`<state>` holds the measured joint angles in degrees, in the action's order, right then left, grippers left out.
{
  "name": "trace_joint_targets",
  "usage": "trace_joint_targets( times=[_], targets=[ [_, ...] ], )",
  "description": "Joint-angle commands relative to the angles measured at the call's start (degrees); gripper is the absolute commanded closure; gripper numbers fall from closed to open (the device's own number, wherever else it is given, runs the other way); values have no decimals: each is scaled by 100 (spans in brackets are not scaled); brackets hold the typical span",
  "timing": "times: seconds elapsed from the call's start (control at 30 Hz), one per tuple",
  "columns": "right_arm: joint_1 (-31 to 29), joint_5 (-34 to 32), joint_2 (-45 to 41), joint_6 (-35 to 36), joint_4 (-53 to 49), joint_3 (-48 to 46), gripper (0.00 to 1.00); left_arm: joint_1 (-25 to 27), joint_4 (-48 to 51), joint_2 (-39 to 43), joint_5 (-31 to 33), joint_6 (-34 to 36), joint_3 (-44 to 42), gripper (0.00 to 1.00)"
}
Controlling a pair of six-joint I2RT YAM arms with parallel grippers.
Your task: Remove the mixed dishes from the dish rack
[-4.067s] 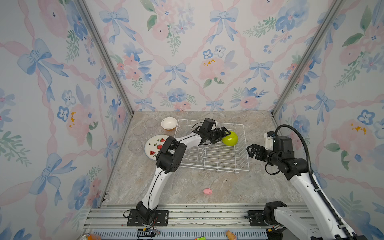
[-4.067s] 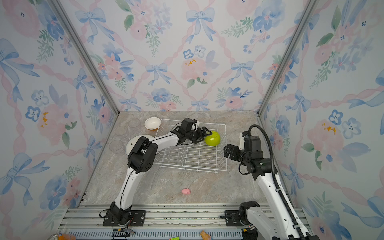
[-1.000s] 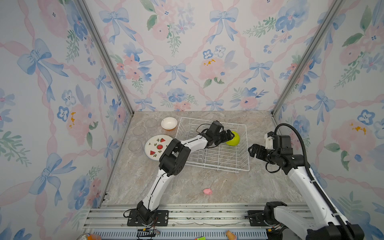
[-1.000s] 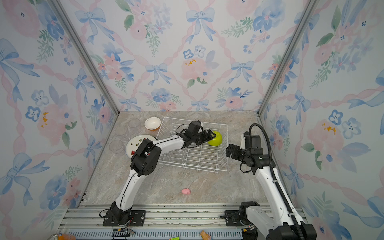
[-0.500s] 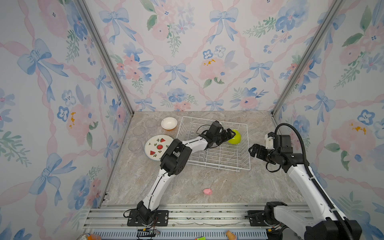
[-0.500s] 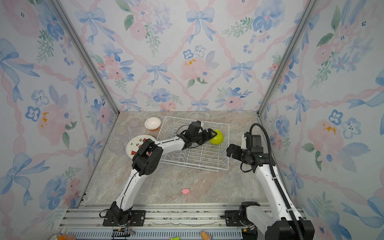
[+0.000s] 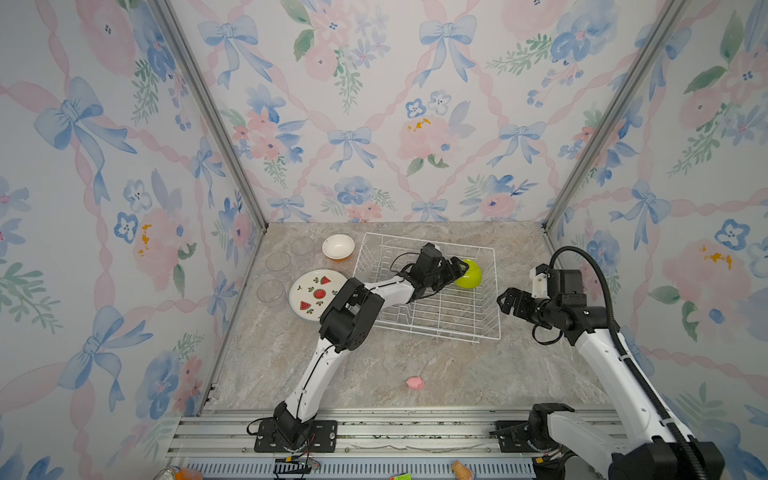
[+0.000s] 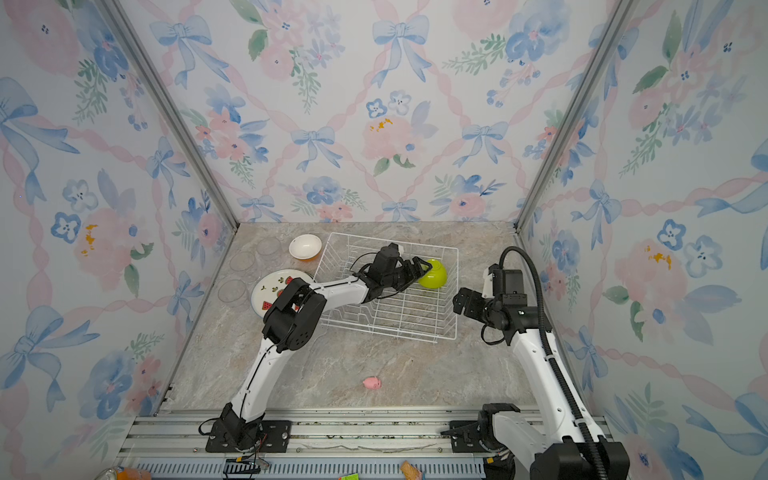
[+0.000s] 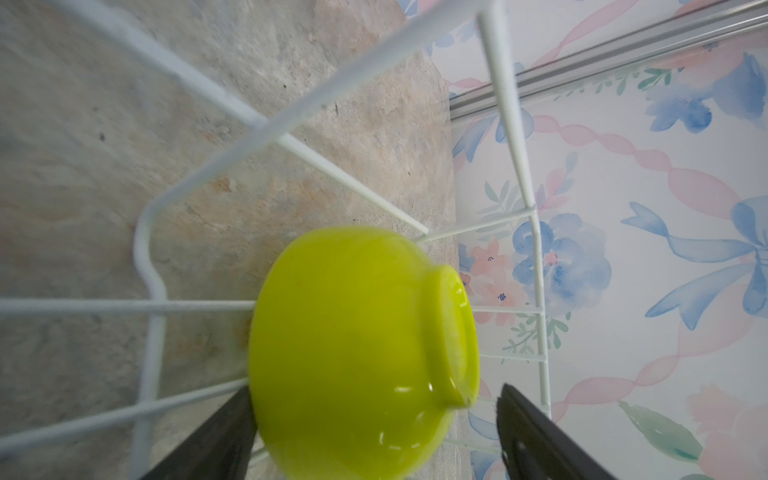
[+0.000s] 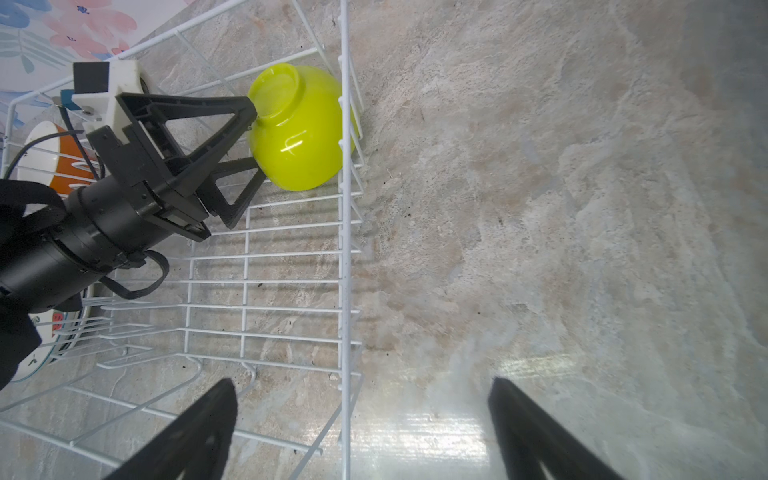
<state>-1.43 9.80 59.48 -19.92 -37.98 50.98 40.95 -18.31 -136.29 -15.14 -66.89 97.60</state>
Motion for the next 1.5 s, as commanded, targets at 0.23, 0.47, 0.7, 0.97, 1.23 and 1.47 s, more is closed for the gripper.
trace_joint_targets(
  times=[0.23,0.47,0.7,0.97,1.23,1.47],
  targets=[
    [60,77,-53,15,-122,118,3,68,-400,-92,796,-384,-34,6],
    [62,59,-77,35,-166,118,3,106,-1075,-340,717,-839,-79,8],
    [56,22,-96,32,-204,105,3,140,-1524,-456,656,-900,-46,11],
    [56,-105,-115,60,-306,140,3,150,-1888,-530,-31,-926,-26,18],
    [61,-69,-86,15,-245,113,3,133,-2274,-160,-151,-720,-619,25],
    [55,-133,-143,42,-326,131,3,89,-2705,-476,-348,-991,-344,38]
  ],
)
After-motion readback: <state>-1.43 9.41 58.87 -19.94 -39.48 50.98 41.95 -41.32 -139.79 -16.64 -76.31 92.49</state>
